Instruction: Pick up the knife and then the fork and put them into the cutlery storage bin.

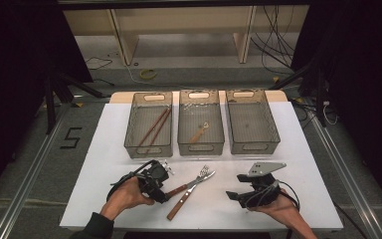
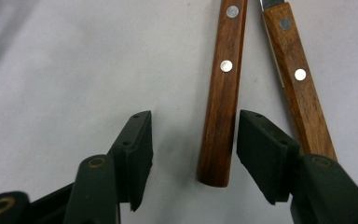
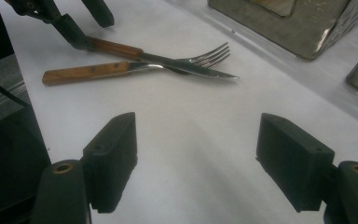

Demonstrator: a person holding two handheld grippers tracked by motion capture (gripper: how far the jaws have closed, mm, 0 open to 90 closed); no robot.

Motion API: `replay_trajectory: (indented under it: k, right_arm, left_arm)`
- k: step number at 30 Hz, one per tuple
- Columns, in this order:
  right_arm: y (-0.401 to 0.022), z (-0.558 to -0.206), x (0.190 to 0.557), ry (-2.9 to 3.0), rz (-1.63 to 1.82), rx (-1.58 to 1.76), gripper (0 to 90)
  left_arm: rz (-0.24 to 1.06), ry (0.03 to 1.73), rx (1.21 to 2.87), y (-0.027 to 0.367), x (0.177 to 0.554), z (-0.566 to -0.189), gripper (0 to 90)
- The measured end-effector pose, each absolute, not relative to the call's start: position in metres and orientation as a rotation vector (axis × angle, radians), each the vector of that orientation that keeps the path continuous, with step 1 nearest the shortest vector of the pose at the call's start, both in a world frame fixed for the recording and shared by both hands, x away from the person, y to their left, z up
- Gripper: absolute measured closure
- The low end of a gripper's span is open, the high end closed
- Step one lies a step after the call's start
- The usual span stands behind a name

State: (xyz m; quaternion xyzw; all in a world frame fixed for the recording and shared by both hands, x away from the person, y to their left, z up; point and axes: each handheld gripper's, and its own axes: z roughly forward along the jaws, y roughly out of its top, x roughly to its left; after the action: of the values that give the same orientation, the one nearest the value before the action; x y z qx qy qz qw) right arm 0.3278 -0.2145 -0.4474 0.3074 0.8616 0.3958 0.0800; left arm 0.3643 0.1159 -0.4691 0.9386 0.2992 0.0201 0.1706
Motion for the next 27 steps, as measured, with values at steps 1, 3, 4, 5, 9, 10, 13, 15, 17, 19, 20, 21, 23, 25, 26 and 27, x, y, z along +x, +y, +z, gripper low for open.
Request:
replay_trajectory:
  k: [1, 3, 4, 5, 9, 10, 13, 15, 17, 19, 20, 21, 23, 25, 26, 27]
  right_arm:
    - [-0.214, -0.447, 0.328, 2.577, 1.183, 0.920, 29.7]
    - [-0.214, -0.447, 0.327, 2.578, 1.181, 0.917, 29.7]
    - [-0.214, -0.447, 0.327, 2.578, 1.181, 0.919, 29.6]
    - [-0.213, -0.447, 0.327, 2.577, 1.178, 0.918, 29.7]
    - [-0.214, -0.447, 0.327, 2.578, 1.179, 0.919, 29.6]
    - [-0.214, -0.447, 0.327, 2.578, 1.179, 0.920, 29.7]
    - [-0.214, -0.448, 0.327, 2.578, 1.175, 0.918, 29.7]
    - [-0.214, -0.448, 0.327, 2.578, 1.174, 0.918, 29.7]
    - [-0.214, -0.448, 0.327, 2.578, 1.174, 0.918, 29.7]
    - [-0.213, -0.448, 0.327, 2.579, 1.172, 0.917, 29.7]
    - [-0.213, -0.448, 0.326, 2.579, 1.172, 0.917, 29.7]
    - [-0.213, -0.448, 0.326, 2.579, 1.173, 0.916, 29.7]
    - [-0.213, -0.448, 0.327, 2.579, 1.172, 0.917, 29.7]
    - [-0.213, -0.448, 0.327, 2.580, 1.171, 0.918, 29.7]
    - [-0.213, -0.448, 0.327, 2.581, 1.171, 0.916, 29.7]
    - [-0.213, -0.448, 0.327, 2.582, 1.170, 0.915, 29.7]
  left_arm:
    - [0.057, 0.849, 2.668, 0.116, 0.364, -0.470, 46.5]
    - [0.050, 0.846, 2.674, 0.115, 0.364, -0.471, 48.2]
    - [0.051, 0.844, 2.676, 0.115, 0.364, -0.471, 48.4]
    - [0.054, 0.833, 2.681, 0.115, 0.364, -0.471, 49.2]
    - [0.056, 0.818, 2.687, 0.113, 0.364, -0.471, 51.8]
    - [0.055, 0.822, 2.684, 0.112, 0.364, -0.471, 52.2]
    - [0.074, 0.805, 2.708, 0.111, 0.363, -0.471, 54.1]
    - [0.093, 0.789, 2.724, 0.109, 0.363, -0.471, 55.7]
    - [0.096, 0.789, 2.728, 0.108, 0.363, -0.471, 56.1]
    - [0.101, 0.781, 2.734, 0.107, 0.363, -0.471, 56.6]
    - [0.100, 0.780, 2.735, 0.107, 0.363, -0.471, 57.0]
    - [0.101, 0.776, 2.737, 0.106, 0.363, -0.471, 57.4]
    - [0.104, 0.763, 2.746, 0.105, 0.362, -0.471, 58.5]
    - [0.105, 0.747, 2.755, 0.104, 0.362, -0.471, 60.5]
    - [0.101, 0.746, 2.757, 0.104, 0.363, -0.470, 61.3]
    - [0.101, 0.742, 2.757, 0.104, 0.363, -0.470, 62.0]
